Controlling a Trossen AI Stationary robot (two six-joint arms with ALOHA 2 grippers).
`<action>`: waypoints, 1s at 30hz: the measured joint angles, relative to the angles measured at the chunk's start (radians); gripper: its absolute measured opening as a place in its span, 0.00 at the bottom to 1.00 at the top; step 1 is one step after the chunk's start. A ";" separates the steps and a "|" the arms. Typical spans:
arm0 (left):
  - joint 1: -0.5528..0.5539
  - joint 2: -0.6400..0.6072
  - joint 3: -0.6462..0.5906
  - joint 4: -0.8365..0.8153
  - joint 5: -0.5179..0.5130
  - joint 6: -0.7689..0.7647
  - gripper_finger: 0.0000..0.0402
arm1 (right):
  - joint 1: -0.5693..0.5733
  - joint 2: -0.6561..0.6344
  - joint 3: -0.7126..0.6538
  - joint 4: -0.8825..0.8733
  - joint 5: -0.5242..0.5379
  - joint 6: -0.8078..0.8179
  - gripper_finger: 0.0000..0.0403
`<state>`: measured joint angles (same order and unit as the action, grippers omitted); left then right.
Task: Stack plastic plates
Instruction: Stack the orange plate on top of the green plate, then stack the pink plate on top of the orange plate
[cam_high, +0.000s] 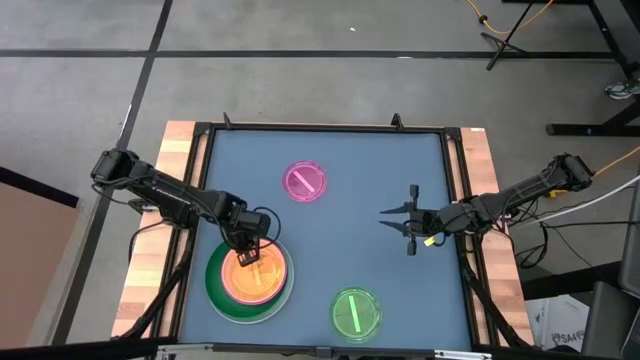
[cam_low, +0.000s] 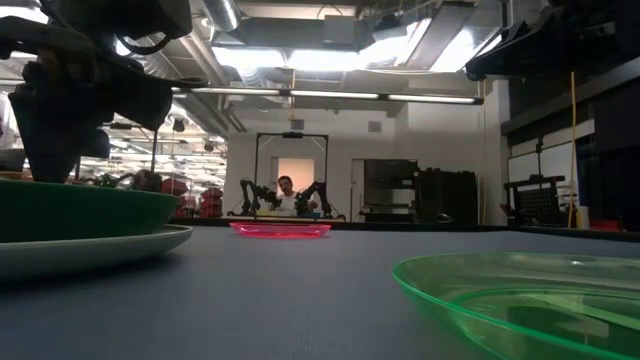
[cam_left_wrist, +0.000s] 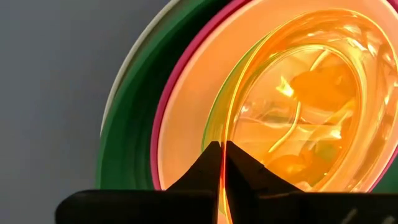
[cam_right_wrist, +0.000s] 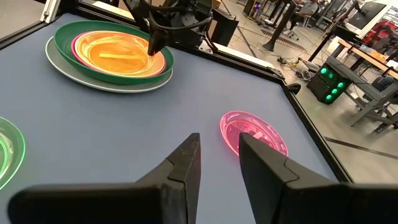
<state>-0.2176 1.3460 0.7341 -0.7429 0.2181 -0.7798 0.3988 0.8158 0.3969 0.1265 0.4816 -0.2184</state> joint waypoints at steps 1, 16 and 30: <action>0.000 0.000 0.000 0.000 0.000 -0.002 0.02 | 0.000 0.000 0.000 0.000 0.000 0.000 0.26; 0.000 0.000 0.000 -0.002 0.000 -0.069 0.19 | 0.000 0.000 0.000 0.000 0.000 0.000 0.26; 0.000 0.000 0.000 -0.002 0.000 -0.078 0.37 | 0.000 0.000 0.000 0.000 0.000 0.000 0.26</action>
<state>-0.2173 1.3464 0.7341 -0.7444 0.2180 -0.8577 0.3990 0.8158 0.3969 0.1265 0.4816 -0.2184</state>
